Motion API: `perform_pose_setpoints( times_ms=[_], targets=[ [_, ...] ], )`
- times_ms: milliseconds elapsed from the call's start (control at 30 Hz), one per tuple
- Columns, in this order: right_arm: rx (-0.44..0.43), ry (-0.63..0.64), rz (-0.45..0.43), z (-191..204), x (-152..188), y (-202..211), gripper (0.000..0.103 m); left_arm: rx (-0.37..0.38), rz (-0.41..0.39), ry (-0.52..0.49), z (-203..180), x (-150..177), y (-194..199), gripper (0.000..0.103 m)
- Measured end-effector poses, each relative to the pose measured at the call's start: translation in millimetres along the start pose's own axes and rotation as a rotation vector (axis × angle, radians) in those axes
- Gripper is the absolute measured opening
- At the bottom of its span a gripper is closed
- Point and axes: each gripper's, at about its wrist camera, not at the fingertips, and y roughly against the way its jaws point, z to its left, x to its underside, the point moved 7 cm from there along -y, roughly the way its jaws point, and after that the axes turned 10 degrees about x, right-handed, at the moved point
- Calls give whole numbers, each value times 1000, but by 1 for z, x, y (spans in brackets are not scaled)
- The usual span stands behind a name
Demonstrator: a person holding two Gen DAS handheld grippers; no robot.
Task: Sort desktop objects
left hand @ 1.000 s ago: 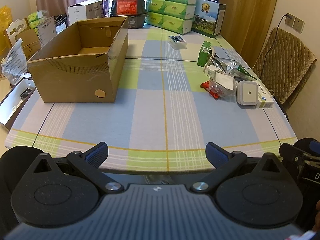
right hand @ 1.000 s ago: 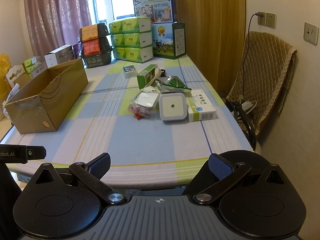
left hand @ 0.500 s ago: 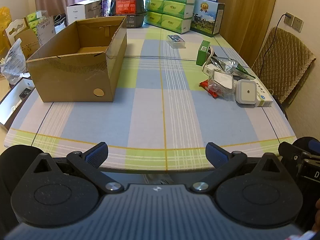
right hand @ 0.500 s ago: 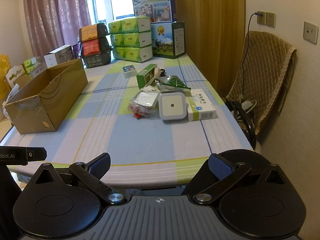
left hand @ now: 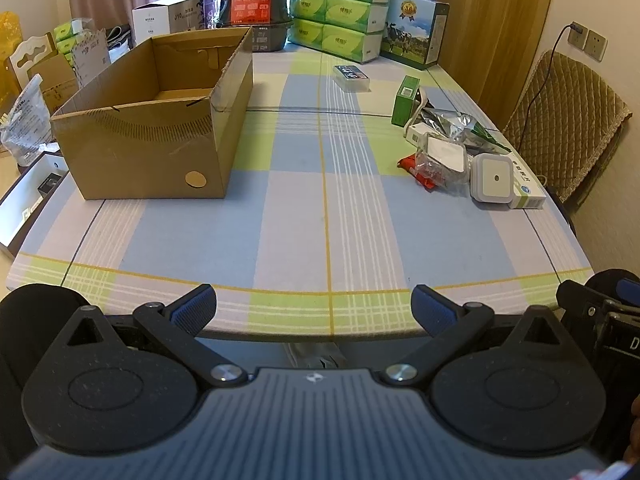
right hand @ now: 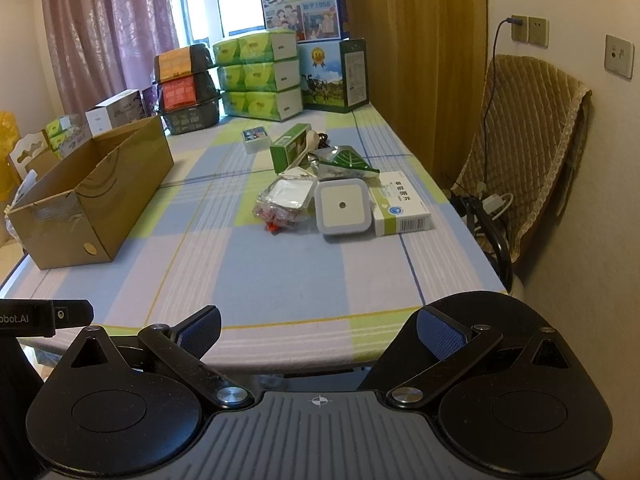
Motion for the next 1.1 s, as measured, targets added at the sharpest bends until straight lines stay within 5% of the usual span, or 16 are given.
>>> perform_pose_setpoints(
  times_ms=[567, 1100],
  targets=[
    [-19, -34, 24, -6, -4, -6, 101, 27, 11, -34, -6, -6, -9, 102],
    [-2, 14, -96, -15, -64, -32, 101, 118, -10, -69, -24, -62, -47, 102]
  ],
)
